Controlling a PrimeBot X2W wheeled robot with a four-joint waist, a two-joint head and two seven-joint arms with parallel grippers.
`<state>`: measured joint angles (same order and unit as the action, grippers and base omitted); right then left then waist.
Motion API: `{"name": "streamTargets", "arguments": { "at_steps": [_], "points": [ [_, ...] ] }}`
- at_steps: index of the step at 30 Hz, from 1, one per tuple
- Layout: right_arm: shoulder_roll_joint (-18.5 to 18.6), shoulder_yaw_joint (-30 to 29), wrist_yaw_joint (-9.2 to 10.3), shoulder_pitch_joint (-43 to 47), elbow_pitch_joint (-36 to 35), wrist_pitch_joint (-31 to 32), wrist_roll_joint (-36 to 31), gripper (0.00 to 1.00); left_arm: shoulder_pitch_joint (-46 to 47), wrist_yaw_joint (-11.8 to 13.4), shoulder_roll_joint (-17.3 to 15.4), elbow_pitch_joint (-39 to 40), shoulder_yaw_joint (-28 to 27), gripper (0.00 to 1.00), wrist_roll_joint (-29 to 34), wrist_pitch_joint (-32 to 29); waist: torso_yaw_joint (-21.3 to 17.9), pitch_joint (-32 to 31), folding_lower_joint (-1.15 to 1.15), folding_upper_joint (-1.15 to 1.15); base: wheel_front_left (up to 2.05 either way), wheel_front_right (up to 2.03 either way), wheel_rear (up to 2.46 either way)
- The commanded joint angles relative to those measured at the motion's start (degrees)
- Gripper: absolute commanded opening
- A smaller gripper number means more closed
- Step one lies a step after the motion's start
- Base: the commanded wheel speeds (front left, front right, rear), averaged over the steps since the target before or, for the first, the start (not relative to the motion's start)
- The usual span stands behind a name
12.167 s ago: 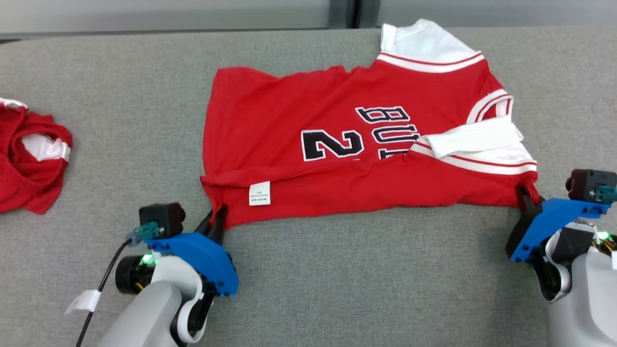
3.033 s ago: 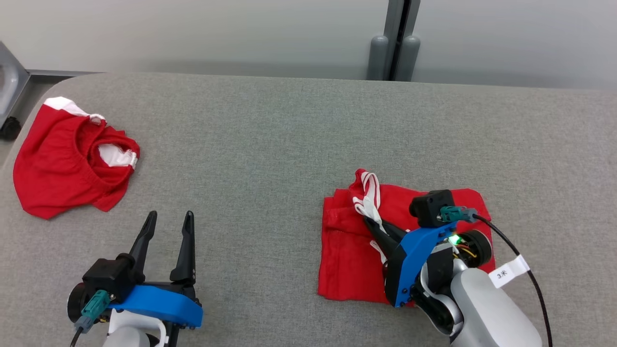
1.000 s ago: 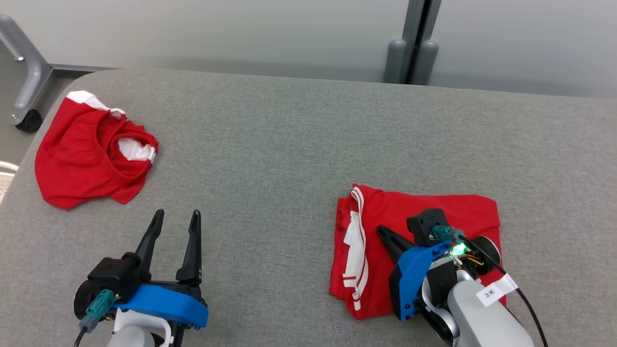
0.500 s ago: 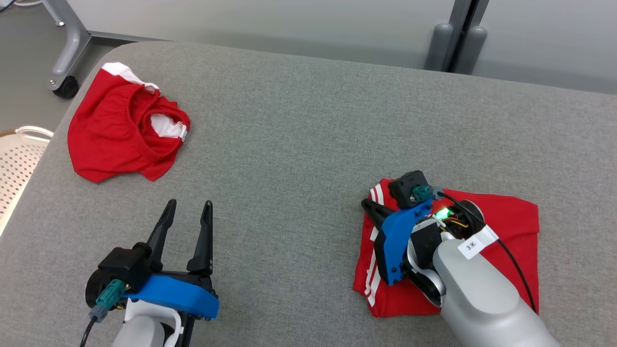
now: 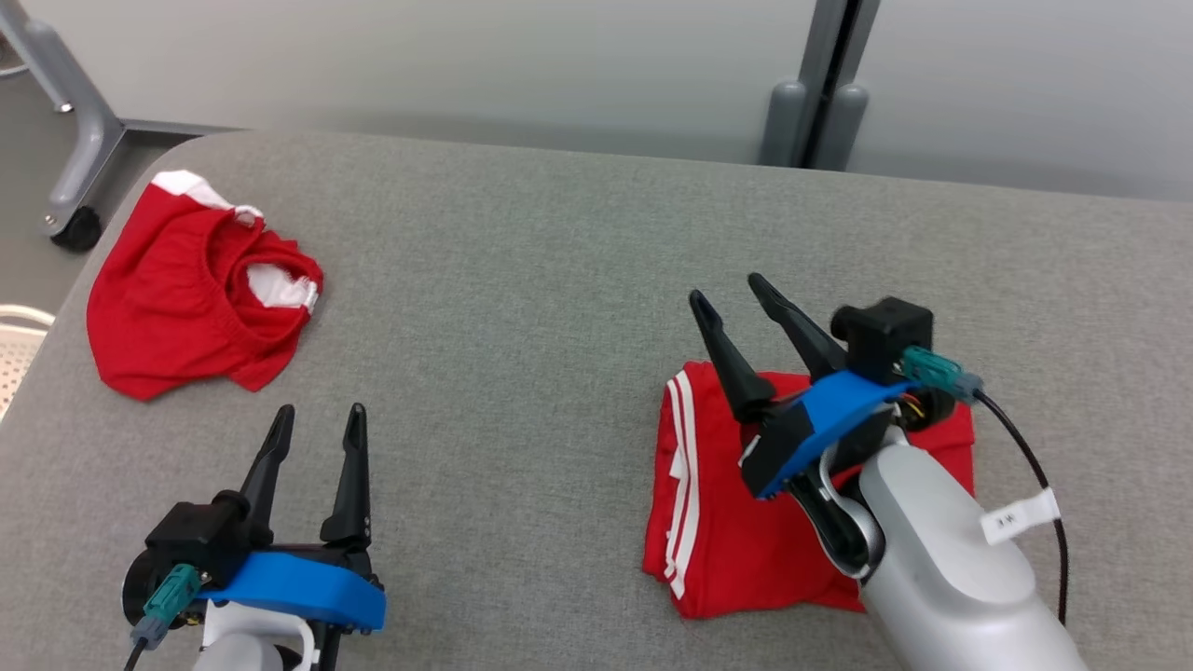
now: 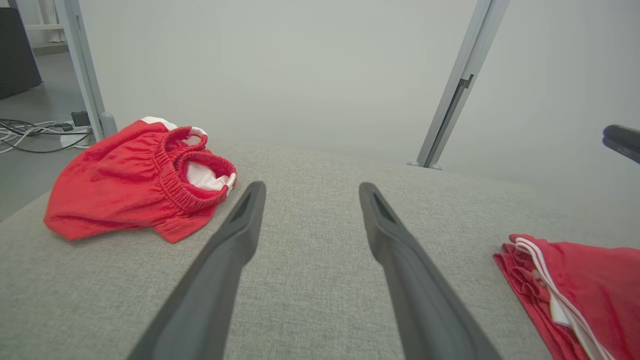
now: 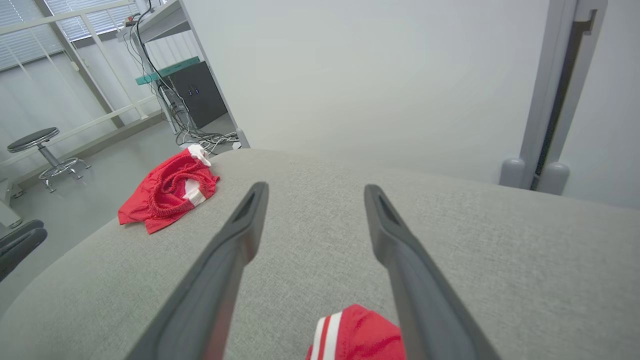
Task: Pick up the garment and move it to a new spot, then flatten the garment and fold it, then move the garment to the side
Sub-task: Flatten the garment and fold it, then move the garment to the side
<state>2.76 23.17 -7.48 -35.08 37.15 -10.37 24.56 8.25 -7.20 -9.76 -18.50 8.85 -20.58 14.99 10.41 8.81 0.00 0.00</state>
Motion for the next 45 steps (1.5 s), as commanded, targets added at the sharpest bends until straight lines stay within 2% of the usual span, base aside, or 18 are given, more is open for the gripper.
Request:
{"name": "streamTargets", "arguments": {
  "at_steps": [1,4,8,15,19,27,45],
  "points": [
    [0.2,-1.9,-0.03,2.4,-1.0,-1.0,-1.2,1.00,-0.7,-0.2,-0.4,0.4,-0.5,1.00,0.3,0.3,-2.1,-2.0,0.00,0.00,0.00,0.00,0.00],
    [0.3,-8.2,-0.03,7.4,-5.0,-2.4,-5.4,1.00,-2.0,0.1,-0.6,0.8,-1.6,1.00,0.4,0.3,-4.1,-3.4,0.00,0.00,0.00,0.00,0.00],
    [0.3,-16.1,-0.03,15.3,-12.0,-0.5,-11.0,1.00,-3.4,0.6,-0.9,1.3,-2.2,1.00,0.4,0.3,-6.3,-4.5,0.00,0.00,0.00,0.00,0.00],
    [0.2,-24.3,-0.03,26.2,-24.5,4.6,-14.8,1.00,-4.6,0.9,-1.2,1.4,-2.8,1.00,0.4,0.3,-8.6,-5.9,0.00,0.00,0.00,0.00,0.00],
    [0.2,-25.6,-0.03,29.9,-28.2,5.8,-13.8,1.00,-5.5,0.8,-1.3,0.3,-2.8,1.00,0.0,0.3,-9.3,-7.1,0.00,0.00,0.00,0.00,0.00],
    [0.2,-28.2,-0.03,33.8,-30.2,6.7,-13.8,1.00,-7.0,1.3,-1.1,-0.9,-2.3,1.00,-0.3,-0.1,-9.6,-9.5,0.00,0.00,0.00,0.00,0.00],
    [0.2,-29.3,-0.03,36.8,-30.3,9.1,-13.1,1.00,-8.3,2.6,-1.8,-0.2,-1.8,1.00,-0.9,-0.6,-9.1,-10.0,0.00,0.00,0.00,0.00,0.00]
  ]
}}
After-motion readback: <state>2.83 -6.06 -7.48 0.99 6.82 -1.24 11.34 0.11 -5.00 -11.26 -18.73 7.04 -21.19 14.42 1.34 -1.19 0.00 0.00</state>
